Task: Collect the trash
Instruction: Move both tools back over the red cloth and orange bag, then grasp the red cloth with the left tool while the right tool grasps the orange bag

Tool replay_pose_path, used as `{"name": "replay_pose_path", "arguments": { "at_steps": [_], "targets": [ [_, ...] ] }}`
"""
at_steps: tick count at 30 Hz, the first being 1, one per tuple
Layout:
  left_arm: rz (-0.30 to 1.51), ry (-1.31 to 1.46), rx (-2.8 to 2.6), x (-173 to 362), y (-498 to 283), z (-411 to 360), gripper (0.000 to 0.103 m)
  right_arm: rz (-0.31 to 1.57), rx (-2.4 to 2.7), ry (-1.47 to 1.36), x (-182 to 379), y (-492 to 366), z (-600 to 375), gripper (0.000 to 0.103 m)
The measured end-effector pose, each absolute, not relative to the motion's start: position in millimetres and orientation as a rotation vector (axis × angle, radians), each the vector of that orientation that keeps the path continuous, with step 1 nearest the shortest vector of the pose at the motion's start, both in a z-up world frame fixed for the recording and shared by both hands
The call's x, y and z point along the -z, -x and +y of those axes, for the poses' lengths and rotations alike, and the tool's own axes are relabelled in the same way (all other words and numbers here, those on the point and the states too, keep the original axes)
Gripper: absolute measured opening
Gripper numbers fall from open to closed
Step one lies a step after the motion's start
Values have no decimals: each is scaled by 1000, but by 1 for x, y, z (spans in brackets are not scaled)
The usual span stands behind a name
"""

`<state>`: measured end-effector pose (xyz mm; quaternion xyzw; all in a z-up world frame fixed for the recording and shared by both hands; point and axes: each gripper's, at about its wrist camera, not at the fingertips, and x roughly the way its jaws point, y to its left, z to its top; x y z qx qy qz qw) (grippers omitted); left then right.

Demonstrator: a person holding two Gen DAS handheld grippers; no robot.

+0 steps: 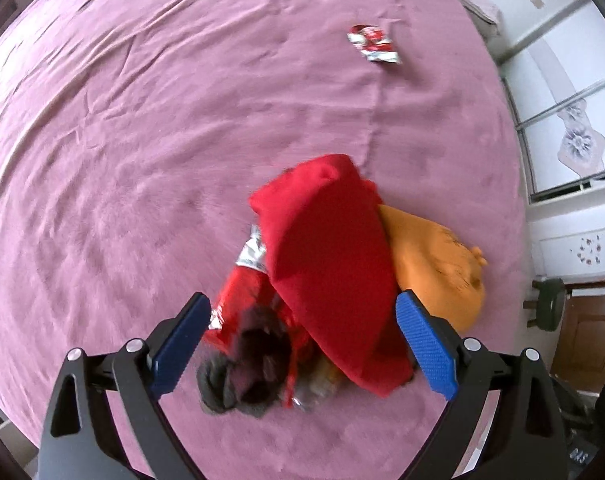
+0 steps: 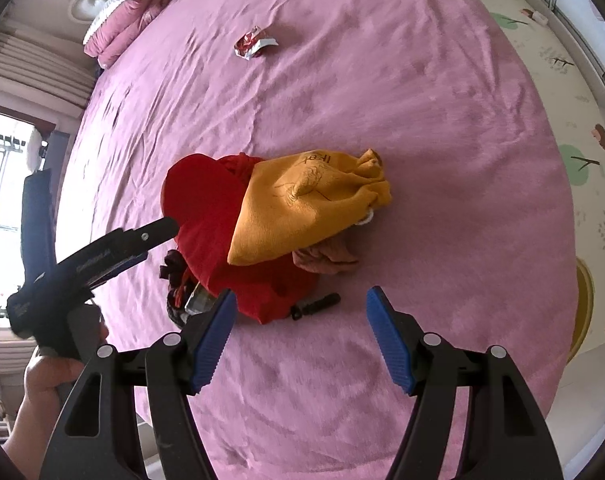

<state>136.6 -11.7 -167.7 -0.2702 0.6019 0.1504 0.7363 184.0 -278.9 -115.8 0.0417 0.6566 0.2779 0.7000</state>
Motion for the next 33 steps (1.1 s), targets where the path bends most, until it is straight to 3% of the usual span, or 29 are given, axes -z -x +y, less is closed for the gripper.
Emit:
{"name": "replay_pose_path", "arguments": {
  "at_steps": [8, 11, 13, 17, 18, 22, 30, 33],
  "targets": [
    [1344, 605, -364, 191, -158, 13, 93, 1491, -613, -88, 129, -194, -270, 66],
    [1361, 575, -373, 193, -168, 14, 73, 1505, -612, -85, 135, -198, -267, 67],
    [1383, 548, -365, 195, -173, 11, 51, 1508, -611, -77, 139, -200, -264, 67],
    [1393, 515, -338, 194, -181, 4, 33, 1517, -608, -77, 145, -206, -261, 68],
    [1385, 518, -325, 192, -181, 3, 23, 1519, -607, -73, 147, -208, -259, 69],
    [1341, 541, -305, 180, -181, 1, 18, 1528, -592, -79, 155, -218, -259, 69],
    [1276, 577, -248, 152, -167, -10, 16, 1556, -520, -189, 178, -251, -277, 69],
    [1274, 583, -244, 151, -162, -12, 16, 1613, -538, -309, 195, -263, -277, 78]
  ]
}}
